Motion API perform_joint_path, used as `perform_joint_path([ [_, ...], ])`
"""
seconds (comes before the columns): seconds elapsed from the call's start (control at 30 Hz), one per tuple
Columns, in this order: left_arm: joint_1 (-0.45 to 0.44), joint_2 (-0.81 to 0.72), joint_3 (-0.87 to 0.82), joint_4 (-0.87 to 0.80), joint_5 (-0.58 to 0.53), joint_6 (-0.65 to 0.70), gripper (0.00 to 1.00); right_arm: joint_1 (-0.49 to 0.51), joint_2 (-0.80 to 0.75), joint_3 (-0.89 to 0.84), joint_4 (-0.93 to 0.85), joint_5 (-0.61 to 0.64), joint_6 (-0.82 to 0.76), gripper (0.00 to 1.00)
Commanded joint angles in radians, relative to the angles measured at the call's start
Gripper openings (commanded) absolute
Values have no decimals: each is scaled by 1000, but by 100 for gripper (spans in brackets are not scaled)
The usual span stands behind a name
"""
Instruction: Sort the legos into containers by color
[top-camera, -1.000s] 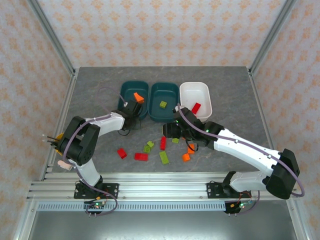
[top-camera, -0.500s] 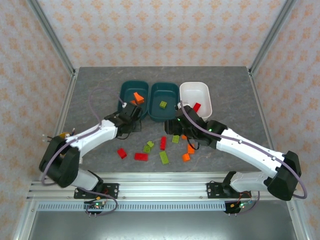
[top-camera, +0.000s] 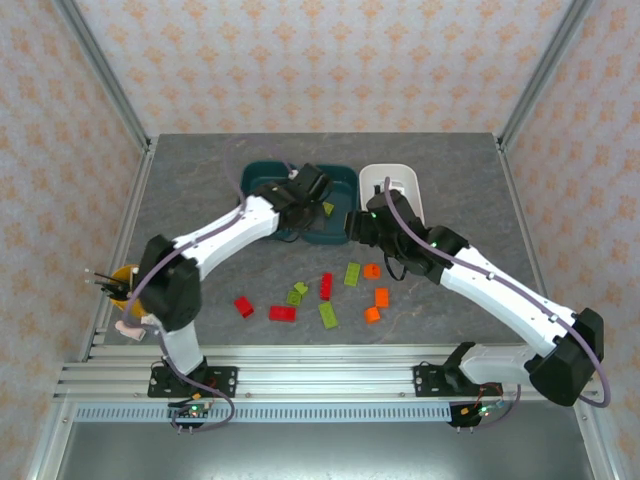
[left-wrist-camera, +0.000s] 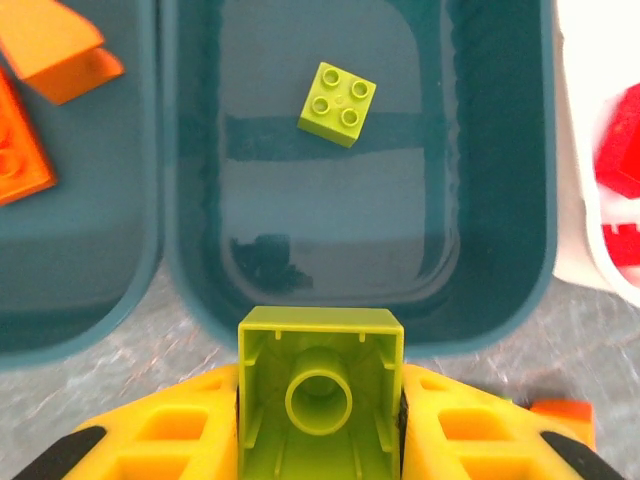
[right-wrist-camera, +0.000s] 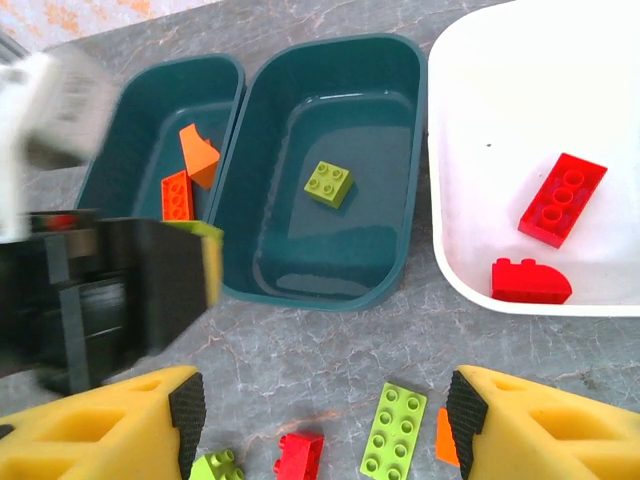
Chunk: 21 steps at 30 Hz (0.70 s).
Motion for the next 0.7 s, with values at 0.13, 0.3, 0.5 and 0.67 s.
perform_joint_path([
  [0.13,5,249,214,-161,1,2,36,-18,2,15,-59,16,64,67],
  [0.3,11,332,284,-201,11,2,45,-18,-15,-11,-78,10,81,67],
  [0.5,12,283,287,-211,12,-8,58,-18,-10,-4,-131,-22,58,67],
  [0.67,12,139,267,-229,-20,-48,64,26,59,9,-171,-97,92,65],
])
